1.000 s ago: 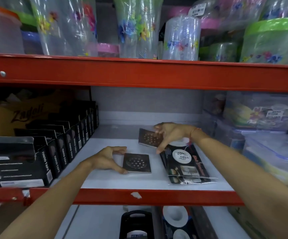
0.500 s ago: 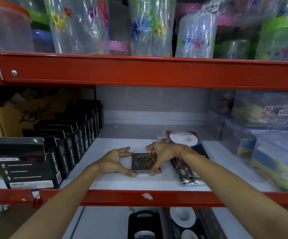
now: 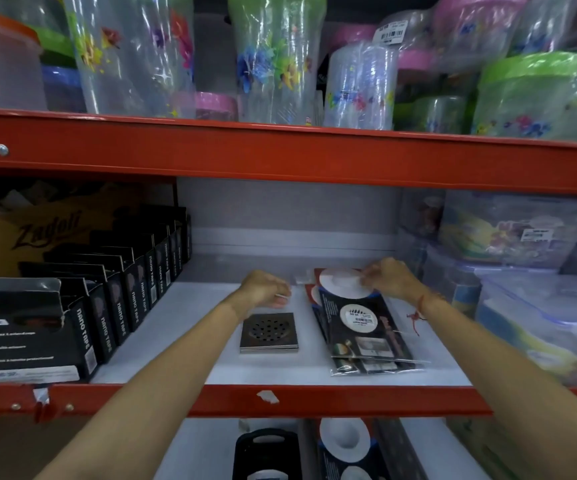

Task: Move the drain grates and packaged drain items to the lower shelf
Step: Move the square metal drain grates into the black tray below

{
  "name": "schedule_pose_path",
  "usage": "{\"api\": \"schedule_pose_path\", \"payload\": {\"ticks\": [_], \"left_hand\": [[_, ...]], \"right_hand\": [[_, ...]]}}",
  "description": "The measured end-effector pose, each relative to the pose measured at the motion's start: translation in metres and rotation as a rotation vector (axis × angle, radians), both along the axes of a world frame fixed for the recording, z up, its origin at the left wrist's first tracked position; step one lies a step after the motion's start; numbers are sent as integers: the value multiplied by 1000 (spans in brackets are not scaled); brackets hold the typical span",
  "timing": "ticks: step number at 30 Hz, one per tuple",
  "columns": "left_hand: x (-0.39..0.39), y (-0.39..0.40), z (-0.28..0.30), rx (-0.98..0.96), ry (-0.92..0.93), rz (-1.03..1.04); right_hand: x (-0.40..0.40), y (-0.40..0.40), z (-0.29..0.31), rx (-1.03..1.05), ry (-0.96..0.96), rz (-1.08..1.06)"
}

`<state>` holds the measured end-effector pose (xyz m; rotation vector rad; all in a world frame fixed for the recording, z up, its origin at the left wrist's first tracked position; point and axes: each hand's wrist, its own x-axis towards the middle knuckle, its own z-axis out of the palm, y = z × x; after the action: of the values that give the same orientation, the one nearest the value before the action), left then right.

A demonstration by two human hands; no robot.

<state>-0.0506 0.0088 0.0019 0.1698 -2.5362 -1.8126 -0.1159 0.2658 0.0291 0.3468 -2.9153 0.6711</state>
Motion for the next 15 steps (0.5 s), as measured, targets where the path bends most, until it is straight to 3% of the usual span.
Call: {"api": "schedule_pose_path", "payload": {"ticks": [3, 7, 12, 15], "left_hand": [[-3, 35, -2, 53, -69, 4], [-3, 63, -6, 136, -136, 2], [-2, 69, -13, 215, -139, 3], [5, 63, -15, 223, -196, 8]], "right_hand": [[-1, 36, -25, -256, -172, -179], [7, 52, -42, -652, -374, -207], [15, 53, -37, -856, -381, -129], [18, 57, -37, -872, -399, -80]]}}
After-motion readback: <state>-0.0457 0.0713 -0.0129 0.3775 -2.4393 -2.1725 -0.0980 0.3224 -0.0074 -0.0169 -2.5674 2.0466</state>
